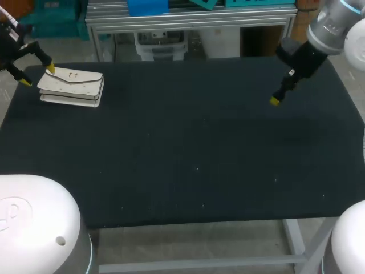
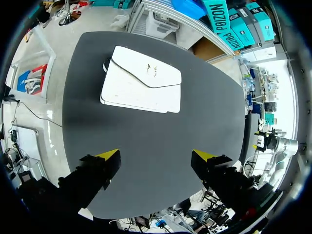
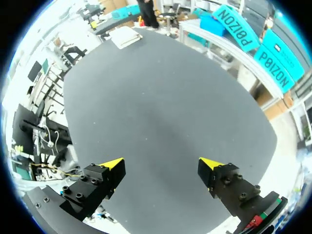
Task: Pick up the bag, open it, inspect its contents, close it, and place it on the opposite side
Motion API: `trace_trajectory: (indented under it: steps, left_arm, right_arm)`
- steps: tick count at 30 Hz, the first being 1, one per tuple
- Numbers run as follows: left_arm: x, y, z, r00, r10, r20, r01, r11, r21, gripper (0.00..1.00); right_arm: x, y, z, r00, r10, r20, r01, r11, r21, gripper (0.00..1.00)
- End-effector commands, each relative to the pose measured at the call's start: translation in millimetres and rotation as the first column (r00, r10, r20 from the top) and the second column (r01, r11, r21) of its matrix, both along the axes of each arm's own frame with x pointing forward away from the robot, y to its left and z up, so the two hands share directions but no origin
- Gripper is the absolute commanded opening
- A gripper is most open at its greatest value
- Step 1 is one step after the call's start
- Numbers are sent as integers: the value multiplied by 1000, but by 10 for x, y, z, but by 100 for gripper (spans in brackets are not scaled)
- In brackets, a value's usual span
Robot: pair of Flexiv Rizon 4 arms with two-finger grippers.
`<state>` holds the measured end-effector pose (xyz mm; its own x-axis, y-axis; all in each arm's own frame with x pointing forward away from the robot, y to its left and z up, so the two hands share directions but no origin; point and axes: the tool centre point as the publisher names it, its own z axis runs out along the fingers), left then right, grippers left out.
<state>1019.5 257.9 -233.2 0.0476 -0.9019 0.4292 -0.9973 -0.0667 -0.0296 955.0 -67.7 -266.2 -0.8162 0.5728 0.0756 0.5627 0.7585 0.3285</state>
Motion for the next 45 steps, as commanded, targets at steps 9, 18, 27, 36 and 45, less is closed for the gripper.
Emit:
trace_trajectory:
  steps: [9, 18, 27, 36, 45]
  left_arm:
    - [166, 64, -47, 999, -33, 13, 33, 999, -7, 100]
    - [189, 83, -69, 999, -46, 22, 46, 999, -21, 100]
    - [614, 449, -431, 997, 11, 75, -7, 999, -54, 100]
    - [949, 556, -778, 999, 22, 41, -18, 995, -101, 100]
    - [1050, 458, -836, 999, 21, 39, -16, 994, -108, 100]
  right_arm:
    - [-116, -26, -115, 848, 522, 89, -525, 810, 262, 100]
    - [-117, -13, -126, 840, 535, 93, -540, 803, 252, 100]
    - [-229, 175, -332, 764, 626, 156, -644, 732, 221, 100]
    - [-345, 263, -417, 695, 692, 195, -719, 664, 203, 100]
    - [-328, 403, -566, 757, 608, 239, -646, 753, 130, 100]
